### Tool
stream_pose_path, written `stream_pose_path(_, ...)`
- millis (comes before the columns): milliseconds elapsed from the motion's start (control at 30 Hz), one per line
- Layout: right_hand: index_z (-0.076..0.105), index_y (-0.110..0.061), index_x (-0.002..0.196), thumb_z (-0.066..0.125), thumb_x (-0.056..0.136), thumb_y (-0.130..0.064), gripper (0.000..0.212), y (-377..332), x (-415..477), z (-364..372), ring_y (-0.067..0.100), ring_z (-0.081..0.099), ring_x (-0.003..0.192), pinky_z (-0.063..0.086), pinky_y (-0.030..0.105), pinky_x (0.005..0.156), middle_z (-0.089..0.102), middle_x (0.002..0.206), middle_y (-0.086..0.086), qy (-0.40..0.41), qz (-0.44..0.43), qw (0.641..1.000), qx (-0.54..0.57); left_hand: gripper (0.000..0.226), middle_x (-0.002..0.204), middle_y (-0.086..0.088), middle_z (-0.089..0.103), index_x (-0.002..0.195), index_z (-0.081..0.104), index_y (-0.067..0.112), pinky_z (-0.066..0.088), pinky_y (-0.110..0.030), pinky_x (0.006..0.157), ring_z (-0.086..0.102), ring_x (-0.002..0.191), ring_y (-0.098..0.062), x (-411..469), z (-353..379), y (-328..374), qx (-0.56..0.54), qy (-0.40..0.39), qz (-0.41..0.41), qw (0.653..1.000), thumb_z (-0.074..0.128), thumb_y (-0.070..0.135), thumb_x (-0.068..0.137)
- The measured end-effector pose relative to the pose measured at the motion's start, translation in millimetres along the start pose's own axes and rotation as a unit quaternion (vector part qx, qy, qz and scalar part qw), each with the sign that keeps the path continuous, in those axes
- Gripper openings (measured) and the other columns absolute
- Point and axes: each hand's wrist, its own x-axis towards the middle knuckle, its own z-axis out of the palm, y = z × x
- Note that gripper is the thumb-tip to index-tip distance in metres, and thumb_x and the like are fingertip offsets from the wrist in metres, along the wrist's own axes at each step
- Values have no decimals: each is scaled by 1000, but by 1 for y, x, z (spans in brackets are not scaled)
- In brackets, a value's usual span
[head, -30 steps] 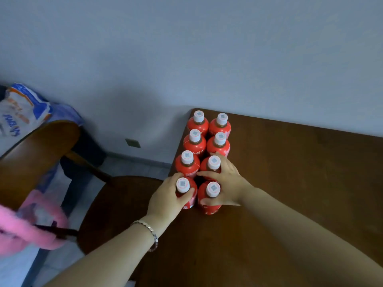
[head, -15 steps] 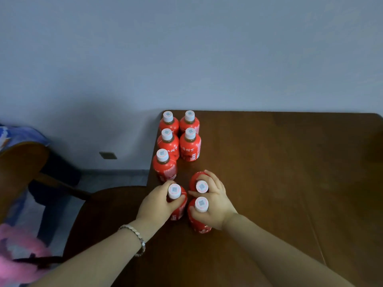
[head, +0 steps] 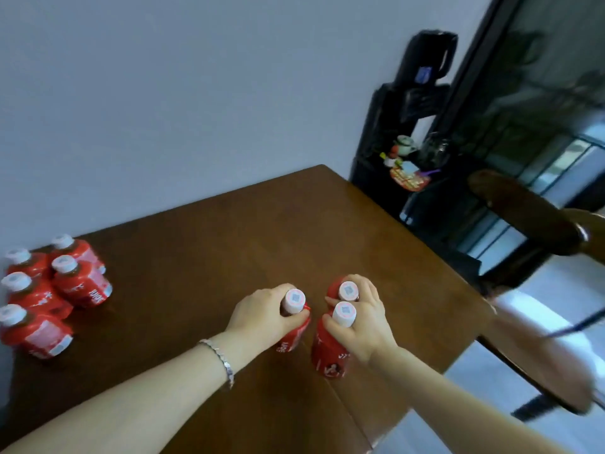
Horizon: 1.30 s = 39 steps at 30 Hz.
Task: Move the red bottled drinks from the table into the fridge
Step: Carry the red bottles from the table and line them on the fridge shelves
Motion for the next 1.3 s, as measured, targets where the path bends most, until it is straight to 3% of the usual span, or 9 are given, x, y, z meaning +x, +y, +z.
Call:
stream_pose_path(267, 69, -21, 99, 52, 68, -49, 46, 156, -150, -212, 12, 31, 126, 32, 45, 107, 38, 119, -17, 195, 131, 970, -66, 32, 106, 9, 67, 109, 56, 33, 51, -28, 77, 62, 97, -14, -8, 126, 266, -20, -99, 203, 974, 58, 53, 84)
stream_pose_path(367, 65, -21, 113, 47, 67, -59, 62, 204, -216, -278, 10, 31, 124, 33, 41, 108, 40, 128, -12, 239, 196, 945, -106, 31, 107, 11, 66, 109, 56, 33, 53, -28, 81, 62, 97, -12, -26, 178, 361, -41, -139, 265, 953, 57, 53, 85)
stream_pose_path(533, 71, -22, 102, 31, 57, -67, 75, 247, -296, -356, 13, 36, 119, 32, 26, 97, 43, 127, -8, 288, 255, 913, -137, 33, 108, 10, 66, 110, 56, 33, 53, -30, 82, 62, 98, -12, -54, 234, 474, -29, -184, 344, 920, 55, 55, 86)
stream_pose_path(667, 69, -20, 108, 34, 56, -65, 77, 308, -397, -434, 16, 36, 124, 31, 27, 103, 41, 134, -6, 377, 368, 839, -135, 28, 102, 9, 68, 97, 56, 32, 52, -30, 78, 62, 91, -13, -87, 312, 612, 12, -245, 446, 861, 54, 57, 84)
stream_pose_path(767, 71, -20, 103, 34, 58, -63, 73, 344, -450, -469, 18, 32, 128, 30, 32, 107, 41, 135, -3, 406, 410, 804, -146, 30, 106, 5, 67, 101, 57, 31, 51, -33, 84, 62, 97, -17, -109, 356, 682, 21, -279, 490, 826, 56, 55, 83)
stream_pose_path(867, 71, -15, 96, 40, 63, -57, 62, 374, -500, -509, 20, 35, 124, 33, 31, 102, 47, 125, 0, 425, 459, 759, -180, 29, 107, 4, 67, 101, 58, 32, 49, -29, 80, 61, 98, -18, -129, 398, 751, 22, -292, 535, 792, 58, 54, 82)
stream_pose_path(1000, 68, -13, 91, 43, 61, -56, 58, 417, -582, -576, 19, 38, 117, 35, 29, 95, 49, 115, 1, 490, 534, 664, -182, 31, 96, 6, 67, 94, 58, 28, 50, -28, 77, 62, 92, -16, -178, 464, 874, 25, -332, 623, 708, 58, 55, 80)
stream_pose_path(1167, 57, -19, 99, 47, 53, -58, 62, 444, -671, -629, 20, 47, 114, 40, 39, 98, 54, 111, -1, 591, 561, 553, -175, 24, 87, 11, 64, 92, 56, 33, 45, -25, 68, 61, 84, -13, -247, 514, 983, -12, -364, 698, 616, 58, 54, 81)
stream_pose_path(1300, 48, -23, 105, 56, 52, -53, 62, 455, -741, -656, 22, 58, 109, 43, 45, 96, 53, 111, -3, 649, 567, 479, -167, 26, 92, 9, 67, 94, 57, 31, 49, -29, 73, 62, 88, -14, -312, 558, 1050, -32, -408, 717, 564, 58, 54, 81)
